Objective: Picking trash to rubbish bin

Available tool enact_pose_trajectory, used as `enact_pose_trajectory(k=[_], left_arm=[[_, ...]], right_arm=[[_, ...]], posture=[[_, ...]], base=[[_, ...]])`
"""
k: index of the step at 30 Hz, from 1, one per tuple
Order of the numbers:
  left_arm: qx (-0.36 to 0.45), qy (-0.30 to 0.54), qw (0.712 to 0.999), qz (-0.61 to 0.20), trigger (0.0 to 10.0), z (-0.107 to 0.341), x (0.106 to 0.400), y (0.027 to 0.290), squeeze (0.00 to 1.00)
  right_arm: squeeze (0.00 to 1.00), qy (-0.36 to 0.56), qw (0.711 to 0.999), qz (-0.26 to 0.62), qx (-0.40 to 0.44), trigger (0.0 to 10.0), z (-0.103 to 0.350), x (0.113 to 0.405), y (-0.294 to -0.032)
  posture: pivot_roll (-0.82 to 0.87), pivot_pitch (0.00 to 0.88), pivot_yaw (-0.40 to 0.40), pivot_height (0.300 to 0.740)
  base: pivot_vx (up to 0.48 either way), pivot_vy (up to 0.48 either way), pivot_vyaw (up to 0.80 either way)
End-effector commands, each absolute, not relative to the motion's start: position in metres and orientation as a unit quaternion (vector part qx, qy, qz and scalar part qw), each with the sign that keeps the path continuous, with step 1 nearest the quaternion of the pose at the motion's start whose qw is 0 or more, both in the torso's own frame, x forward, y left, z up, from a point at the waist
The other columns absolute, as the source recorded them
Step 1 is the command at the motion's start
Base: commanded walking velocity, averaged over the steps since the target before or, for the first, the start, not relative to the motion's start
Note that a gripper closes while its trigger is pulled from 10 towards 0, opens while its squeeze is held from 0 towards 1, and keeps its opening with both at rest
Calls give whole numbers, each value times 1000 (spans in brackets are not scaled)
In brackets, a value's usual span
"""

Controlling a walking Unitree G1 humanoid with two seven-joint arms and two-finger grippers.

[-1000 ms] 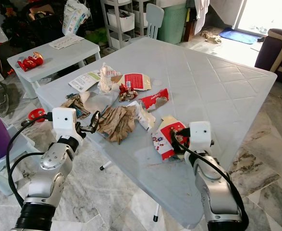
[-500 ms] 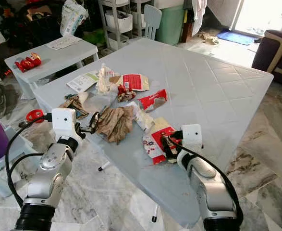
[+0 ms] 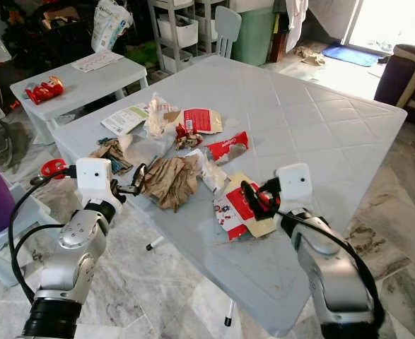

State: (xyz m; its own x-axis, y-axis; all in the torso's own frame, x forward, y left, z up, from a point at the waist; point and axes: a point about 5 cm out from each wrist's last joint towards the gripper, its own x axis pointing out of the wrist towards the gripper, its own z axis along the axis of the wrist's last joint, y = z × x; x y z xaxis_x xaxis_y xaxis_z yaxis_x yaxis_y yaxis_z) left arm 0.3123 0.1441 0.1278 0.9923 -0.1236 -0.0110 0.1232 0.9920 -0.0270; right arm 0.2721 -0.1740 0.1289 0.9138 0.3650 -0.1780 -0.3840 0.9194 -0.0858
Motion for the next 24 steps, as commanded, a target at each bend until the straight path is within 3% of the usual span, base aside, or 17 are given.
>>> enact_pose_trajectory(k=[1, 8, 24], left_arm=[[-12, 3, 998, -64, 10000, 129, 315, 143, 0], [-9, 1, 997, -72, 10000, 128, 313, 139, 0], [-10, -4, 997, -72, 10000, 128, 315, 137, 0]], right_arm=[[0, 74, 972, 214, -67, 10000, 131, 267, -173], [0, 90, 942, 305, -104, 10000, 130, 243, -179], [0, 123, 895, 367, -222, 10000, 109, 226, -178]], posture=[[-79, 0, 9, 740], [-97, 6, 18, 740], [-99, 5, 13, 740]], base=[[0, 0, 0], [0, 0, 0], [0, 0, 0]])
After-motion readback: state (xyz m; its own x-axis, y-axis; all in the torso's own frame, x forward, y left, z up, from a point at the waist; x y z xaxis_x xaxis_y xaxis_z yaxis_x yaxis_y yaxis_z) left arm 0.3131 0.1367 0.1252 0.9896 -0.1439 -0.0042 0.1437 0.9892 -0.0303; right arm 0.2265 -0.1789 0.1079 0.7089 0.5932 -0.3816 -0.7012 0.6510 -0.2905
